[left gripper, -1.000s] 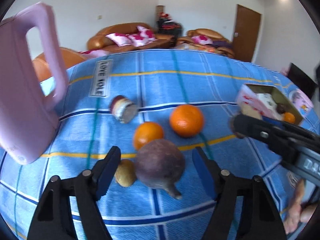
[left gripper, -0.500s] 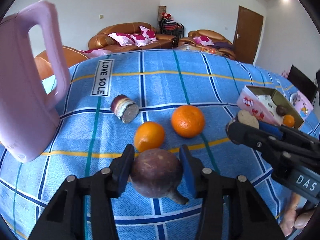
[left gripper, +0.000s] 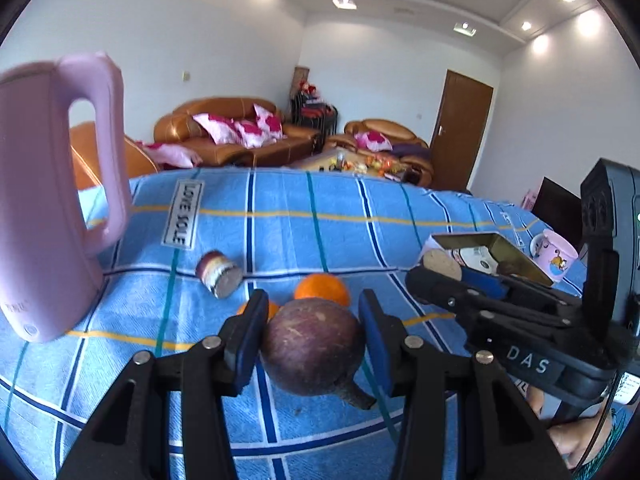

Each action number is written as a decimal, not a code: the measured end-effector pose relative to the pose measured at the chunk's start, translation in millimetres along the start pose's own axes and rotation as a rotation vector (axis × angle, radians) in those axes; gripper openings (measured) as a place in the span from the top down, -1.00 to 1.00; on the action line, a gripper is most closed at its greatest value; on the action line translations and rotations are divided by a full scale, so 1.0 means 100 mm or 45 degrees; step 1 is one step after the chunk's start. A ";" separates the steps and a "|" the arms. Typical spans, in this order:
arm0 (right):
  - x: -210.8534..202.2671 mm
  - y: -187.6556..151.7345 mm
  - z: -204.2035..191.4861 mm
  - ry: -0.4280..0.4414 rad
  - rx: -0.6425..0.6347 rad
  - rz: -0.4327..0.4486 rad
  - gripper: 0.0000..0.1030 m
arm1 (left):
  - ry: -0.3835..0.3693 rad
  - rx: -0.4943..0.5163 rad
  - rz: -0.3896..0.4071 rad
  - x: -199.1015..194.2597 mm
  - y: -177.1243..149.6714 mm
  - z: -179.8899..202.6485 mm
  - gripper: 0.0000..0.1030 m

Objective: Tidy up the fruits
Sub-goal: 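Carry the jar and the purple fruit with both grippers over the tin box, then open both grippers to drop the jar and the purple fruit into the box, then withdraw both open grippers from the box toward the oranges and kiwi, then grasp the large orange with the right gripper while the left gripper approaches a brown kiwi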

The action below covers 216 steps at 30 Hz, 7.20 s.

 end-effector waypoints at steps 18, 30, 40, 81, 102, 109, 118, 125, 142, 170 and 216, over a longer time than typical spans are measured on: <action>-0.02 -0.04 -0.12 -0.104 -0.131 0.105 0.20 | 0.341 -0.012 0.025 0.00 -0.03 -0.02 0.06; -0.15 -0.12 0.04 -0.127 -0.120 0.082 0.20 | 0.404 0.002 0.012 -0.03 -0.07 0.14 0.06; -0.30 -0.13 0.29 -0.179 -0.115 0.096 0.21 | 0.387 -0.002 -0.005 0.03 -0.06 0.32 0.06; -0.87 0.13 2.11 -0.518 0.147 0.216 0.21 | 0.074 0.120 0.013 0.52 0.30 1.64 0.06; -0.30 0.29 2.29 -0.377 0.117 0.024 0.21 | -0.054 0.137 -0.130 1.16 0.22 2.42 0.06; -0.15 0.25 2.22 -0.273 0.114 -0.065 0.21 | -0.066 0.131 -0.173 1.23 0.21 2.43 0.06; -0.09 0.22 2.21 -0.192 0.143 -0.118 0.08 | -0.072 0.118 -0.221 1.31 0.20 2.43 0.06; -0.24 0.25 2.14 -0.219 0.121 -0.011 -0.09 | -0.064 0.167 -0.148 1.20 0.21 2.50 -0.06; -0.75 0.27 2.30 -0.375 0.204 0.313 -0.10 | 0.145 0.188 0.117 0.77 0.28 2.30 -1.00; -1.41 0.12 2.18 -0.709 0.131 0.395 -0.10 | 0.233 0.191 0.145 0.16 0.21 1.60 -1.00; 0.90 -0.01 -0.35 -0.008 -0.025 -0.311 -0.10 | 0.484 0.026 -0.173 0.07 0.09 -0.75 -0.99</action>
Point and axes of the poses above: each gripper's, at about its wrist camera, not at the fingertips, and x roughly the way its jaws point, z to its right, y to its top, the point moved 2 cm from there along x, roughly the way its jaws point, and after that the axes turned 4 degrees about x, right-handed, at the moved point
